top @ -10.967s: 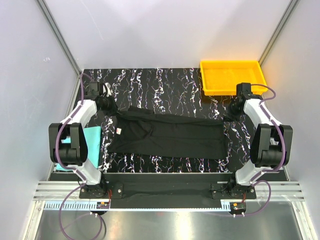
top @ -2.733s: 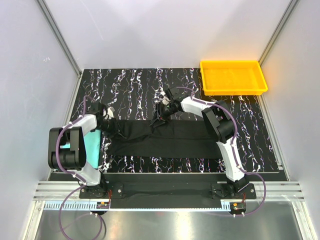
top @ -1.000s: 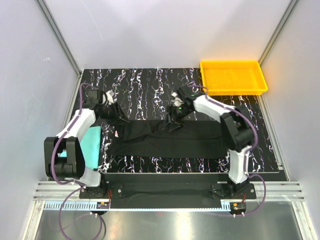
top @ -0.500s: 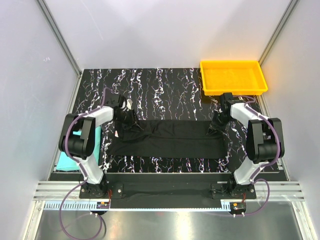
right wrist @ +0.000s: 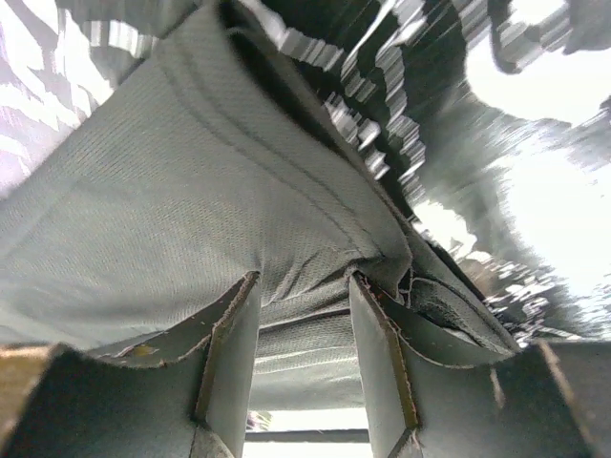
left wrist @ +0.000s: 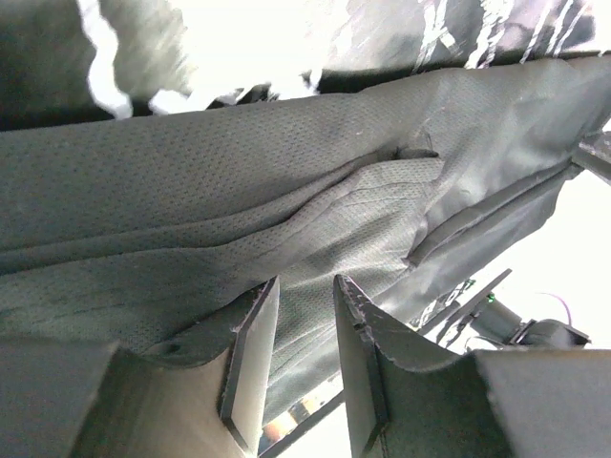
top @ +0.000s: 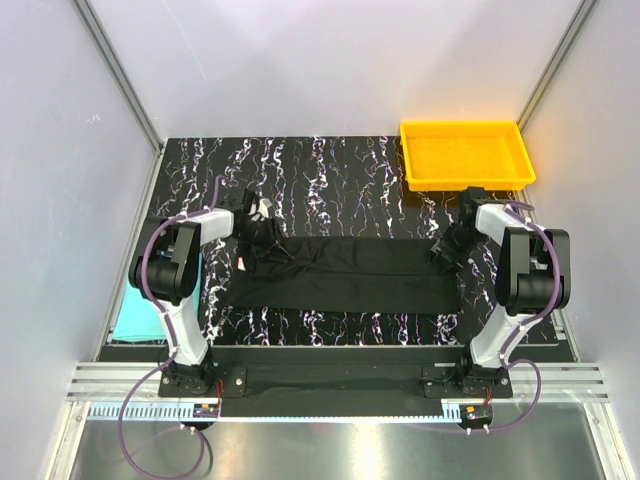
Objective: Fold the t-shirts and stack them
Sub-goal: Fold the tshirt
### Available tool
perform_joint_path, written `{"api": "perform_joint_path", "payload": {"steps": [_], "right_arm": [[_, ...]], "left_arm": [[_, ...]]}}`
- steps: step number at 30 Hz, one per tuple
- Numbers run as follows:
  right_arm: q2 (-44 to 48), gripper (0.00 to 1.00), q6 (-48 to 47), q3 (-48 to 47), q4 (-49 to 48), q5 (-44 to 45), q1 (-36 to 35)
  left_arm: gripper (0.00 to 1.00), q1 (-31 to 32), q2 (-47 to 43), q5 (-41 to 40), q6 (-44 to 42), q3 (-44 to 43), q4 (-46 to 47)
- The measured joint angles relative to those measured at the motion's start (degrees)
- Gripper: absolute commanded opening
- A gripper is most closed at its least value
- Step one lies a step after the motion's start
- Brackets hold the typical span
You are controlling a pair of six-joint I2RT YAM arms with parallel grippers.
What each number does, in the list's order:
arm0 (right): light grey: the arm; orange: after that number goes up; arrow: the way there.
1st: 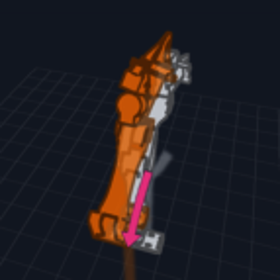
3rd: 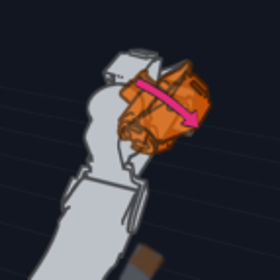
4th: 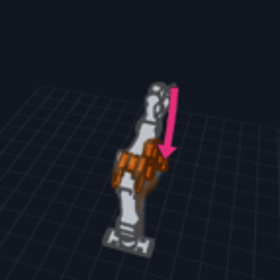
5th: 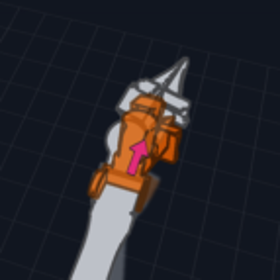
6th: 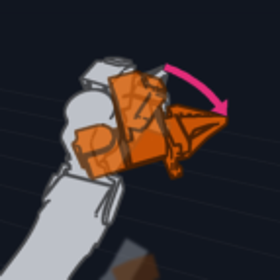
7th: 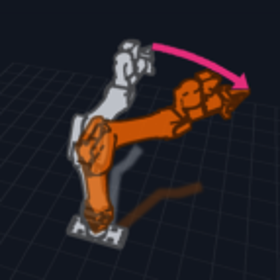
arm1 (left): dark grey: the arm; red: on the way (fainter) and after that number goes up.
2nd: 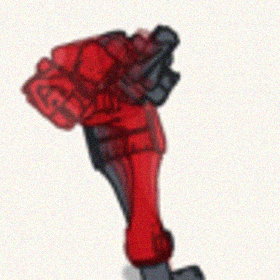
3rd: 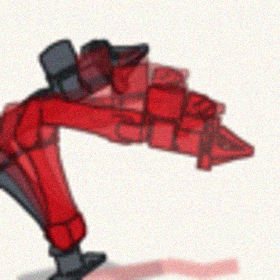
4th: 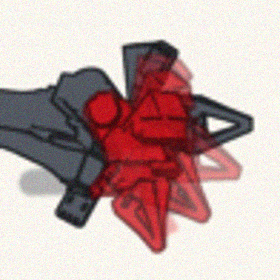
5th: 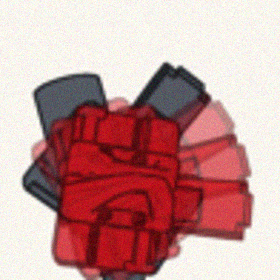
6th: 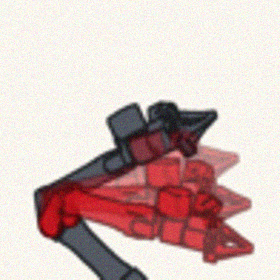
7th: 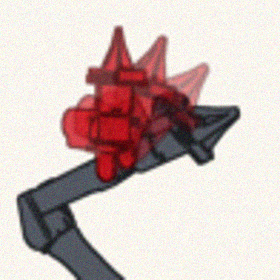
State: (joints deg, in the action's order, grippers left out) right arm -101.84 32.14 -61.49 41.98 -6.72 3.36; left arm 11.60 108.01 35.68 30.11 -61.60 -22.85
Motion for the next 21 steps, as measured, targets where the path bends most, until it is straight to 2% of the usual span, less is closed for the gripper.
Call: {"api": "perform_joint_path", "payload": {"steps": [6,11,21], "right_arm": [[-1.55,0.51,-0.20,-2.40,-0.11,0.79,4.92],[-1.68,0.54,-1.81,-3.04,-0.24,2.23,5.57],[3.54,0.64,-5.11,-2.34,0.22,4.74,5.84]], "left_arm": [[0.43,2.25,1.99,0.52,0.81,-2.99,0.76],[0.47,3.45,1.38,-0.20,0.74,-3.17,0.42],[0.54,3.02,-6.62,-6.84,-3.37,-6.23,-6.49]]}}
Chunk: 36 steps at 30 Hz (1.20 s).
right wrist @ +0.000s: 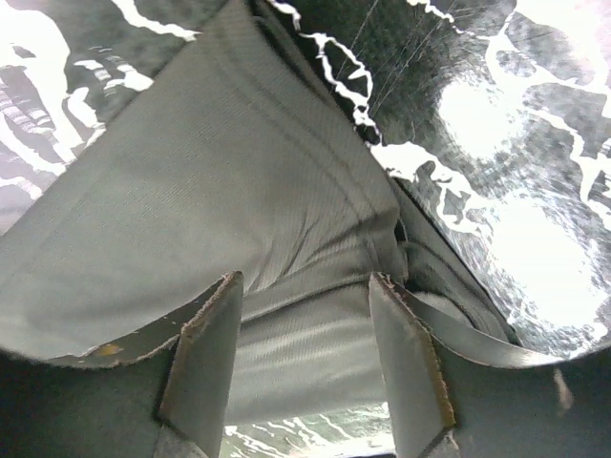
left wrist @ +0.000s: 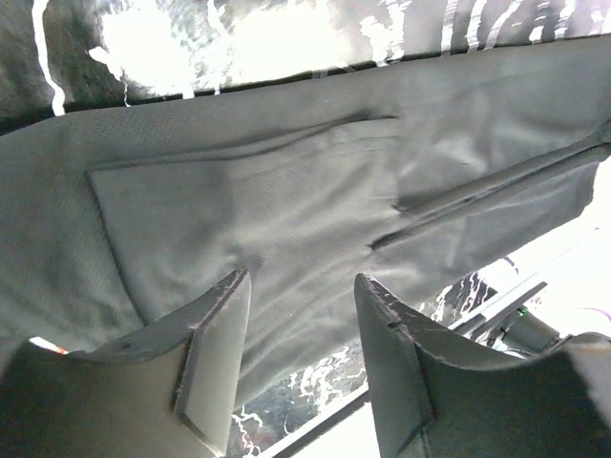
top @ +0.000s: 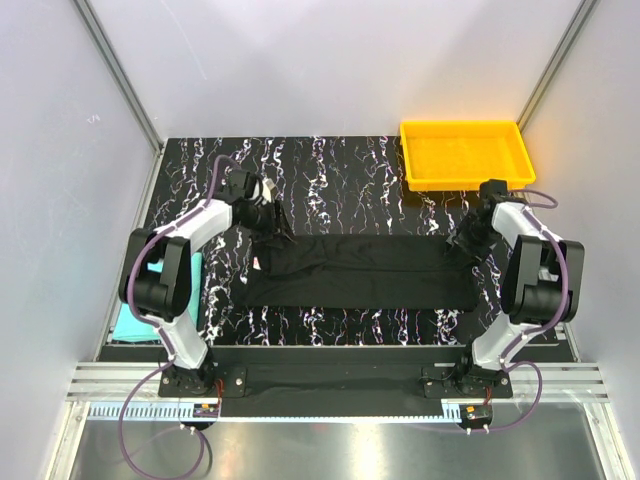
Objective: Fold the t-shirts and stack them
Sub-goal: Fold the tshirt
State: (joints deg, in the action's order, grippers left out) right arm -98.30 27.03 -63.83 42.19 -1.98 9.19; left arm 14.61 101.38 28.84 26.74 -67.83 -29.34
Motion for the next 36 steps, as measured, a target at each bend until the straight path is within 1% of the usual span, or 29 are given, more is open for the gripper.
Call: {"api": "perform_joint_path", "payload": {"steps": [3,5,9,11,13,17,22,25,30,33,36], "right_arm": [[2.73,0.66,-0.85,-0.04,0.59,0.04,0.02],[3.69,0.66,-1.31,-0.20,1.22,-0.07,0.02],[4.28,0.68,-1.88,-0.94,2.03,-0.57,-0.37],[4.48,0.69,-2.08,-1.66,2.56,-0.59,-1.38],[4.72,0.70,-2.43,-2.51,2.80,-0.74,-3.48],[5.14,0.73,-3.32,-4.55,2.93,-0.81,-10.80],[5.05,0.78,-6.03,-6.05,3.13,-2.03,-19.34],[3.61,0.79,-8.13,-7.28,3.10,-2.21,-23.28],[-2.97,0.79,-11.45,-10.71,3.10,-2.49,-27.08],[-6.82,0.79,-13.16,-13.38,3.15,-3.28,-27.54],[-10.08,0.79,-14.05,-16.94,3.52,-3.80,-27.85]], "left_arm": [[0.54,0.00,-3.28,-0.63,-0.42,-0.07,-1.18],[0.50,0.00,-4.42,-0.61,-0.42,-0.07,-1.42],[0.47,0.31,-4.90,-0.48,0.20,0.26,-1.27],[0.46,0.63,-4.92,-0.44,0.96,1.86,-0.28],[0.45,0.74,-4.85,-0.66,2.40,4.31,0.26],[0.45,0.96,-3.41,-2.23,5.35,7.72,0.48],[0.45,0.85,1.38,-4.98,6.93,7.76,0.81],[0.45,0.11,3.34,-5.14,6.29,5.11,0.48],[0.45,-2.93,9.16,-4.17,3.98,-2.47,0.07],[0.46,-5.53,13.44,-4.04,1.11,-9.11,-1.51],[0.46,-6.73,19.56,-4.37,-2.73,-19.10,-3.52]]}}
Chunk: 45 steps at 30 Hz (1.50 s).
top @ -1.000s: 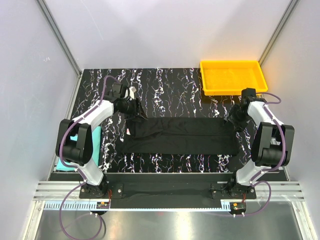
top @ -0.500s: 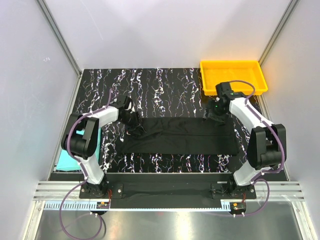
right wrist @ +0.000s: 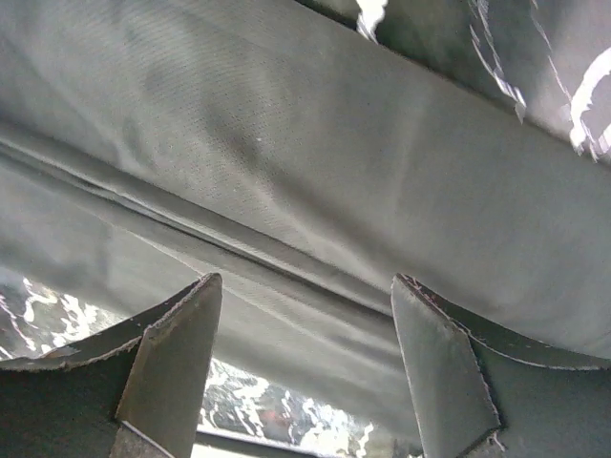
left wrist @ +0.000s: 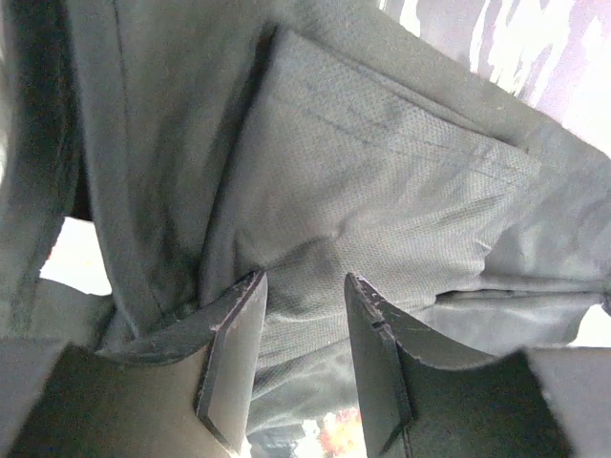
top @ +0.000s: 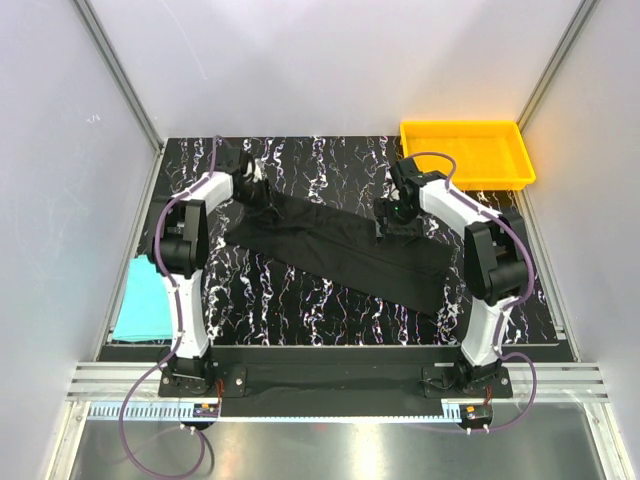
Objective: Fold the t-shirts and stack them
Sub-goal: Fold the tshirt
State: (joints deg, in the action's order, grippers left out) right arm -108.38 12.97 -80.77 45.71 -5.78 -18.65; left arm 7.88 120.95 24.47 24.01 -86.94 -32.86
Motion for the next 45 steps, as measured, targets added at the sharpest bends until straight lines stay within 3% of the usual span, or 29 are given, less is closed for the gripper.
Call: {"api": "perform_joint_path", "payload": {"steps": [6,13,18,29,45], "right_arm": [[-6.03,0.81,-0.15,-6.38,0.66,-1.88,-0.59],[-8.94,0.81,-2.95,-9.09,2.01,-2.82,-0.61],[-8.85,0.81,-2.64,-7.02,0.92,-4.85,-1.01],[-2.56,0.81,6.51,6.64,-7.89,-13.40,-4.35],[-0.94,0.81,29.09,13.73,-24.94,-22.95,-16.87]], "left_arm": [[0.48,-0.55,10.32,-0.79,-5.27,-17.22,-1.62],[0.49,-1.31,19.34,0.44,-4.61,-31.34,-1.29],[0.50,-2.45,21.38,4.42,0.63,-32.06,4.90],[0.51,-2.84,26.51,13.29,18.64,-29.49,28.76],[0.53,2.08,33.75,14.56,25.14,-36.98,38.18]]}}
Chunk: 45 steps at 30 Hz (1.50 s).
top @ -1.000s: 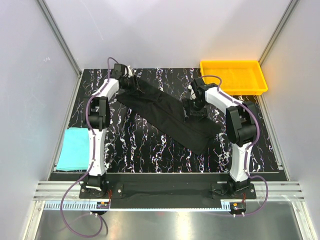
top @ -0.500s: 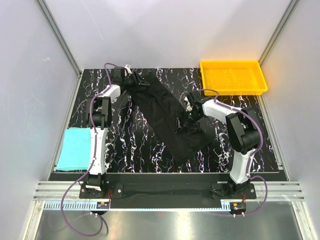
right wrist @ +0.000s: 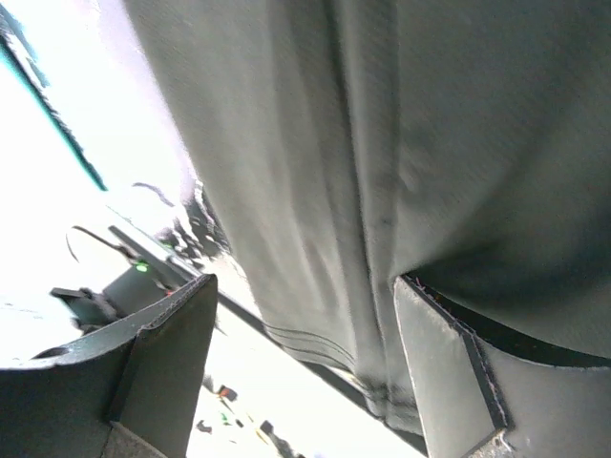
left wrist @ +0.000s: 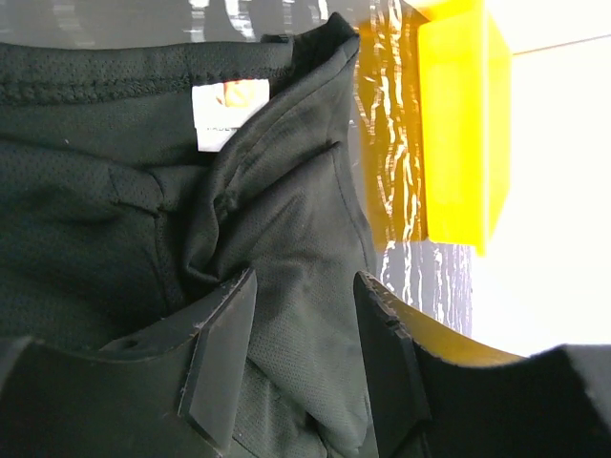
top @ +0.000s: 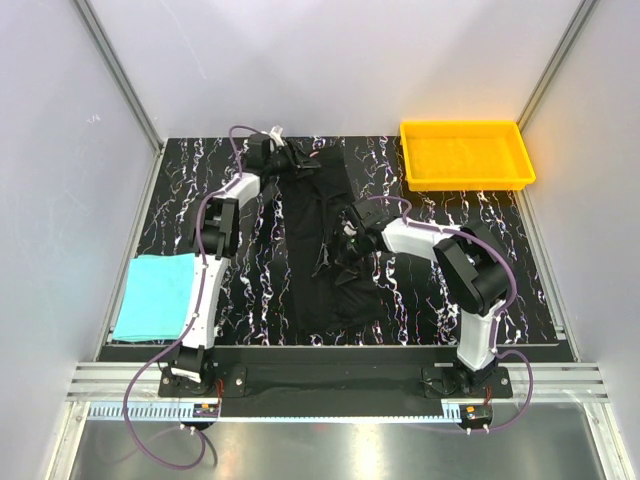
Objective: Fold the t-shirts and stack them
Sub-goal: Fold the tshirt
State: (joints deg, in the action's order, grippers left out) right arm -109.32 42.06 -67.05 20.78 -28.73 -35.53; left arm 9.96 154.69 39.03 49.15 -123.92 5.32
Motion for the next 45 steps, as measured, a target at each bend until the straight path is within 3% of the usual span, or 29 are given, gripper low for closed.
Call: {"api": "perform_joint_path", "payload": {"steps": [5,13,19,22,26,28,31,36,40,42,45], "right_arm": [[-0.59,0.82,4.15,0.04,-3.65,-0.90,-0.04],[-0.59,0.83,5.97,-1.03,-4.33,-1.81,-0.04],[2.67,0.84,-0.46,-5.18,4.68,2.71,-0.04],[7.65,0.84,-4.52,-4.61,9.92,5.62,0.04],[17.35,0.78,-8.61,1.09,13.40,7.82,0.52],[22.60,0.76,-9.88,6.27,14.14,8.24,1.33],[27.47,0.73,-10.99,13.68,15.43,8.31,3.04],[28.72,0.73,-11.10,22.32,14.86,6.23,8.22],[28.20,0.74,-10.99,26.16,12.72,2.36,13.90],[26.71,0.73,-11.15,27.26,10.82,0.96,15.08],[24.13,0.72,-11.08,28.33,8.79,-1.60,15.85]], "left_arm": [[0.61,1.51,1.05,0.02,0.83,-2.08,0.83],[0.64,1.97,-0.74,0.07,-0.37,-3.67,-3.26],[0.68,-2.73,-15.47,0.00,-2.91,6.51,-10.54],[0.67,-6.49,-27.50,-0.11,-5.99,13.62,-14.38],[0.64,-8.59,-50.77,-1.68,-11.85,32.81,-17.42],[0.63,-5.73,-62.36,-2.38,-13.66,44.22,-18.53],[0.61,4.52,-76.81,-5.01,-14.36,62.51,-18.71],[0.62,20.61,-86.99,-11.74,-8.28,88.30,-22.18],[0.77,23.19,-97.53,-17.97,-1.77,100.15,-26.73],[0.78,23.19,-102.22,-20.37,1.36,102.25,-26.14],[0.76,23.15,-102.44,-21.14,6.16,104.15,-21.05]]}}
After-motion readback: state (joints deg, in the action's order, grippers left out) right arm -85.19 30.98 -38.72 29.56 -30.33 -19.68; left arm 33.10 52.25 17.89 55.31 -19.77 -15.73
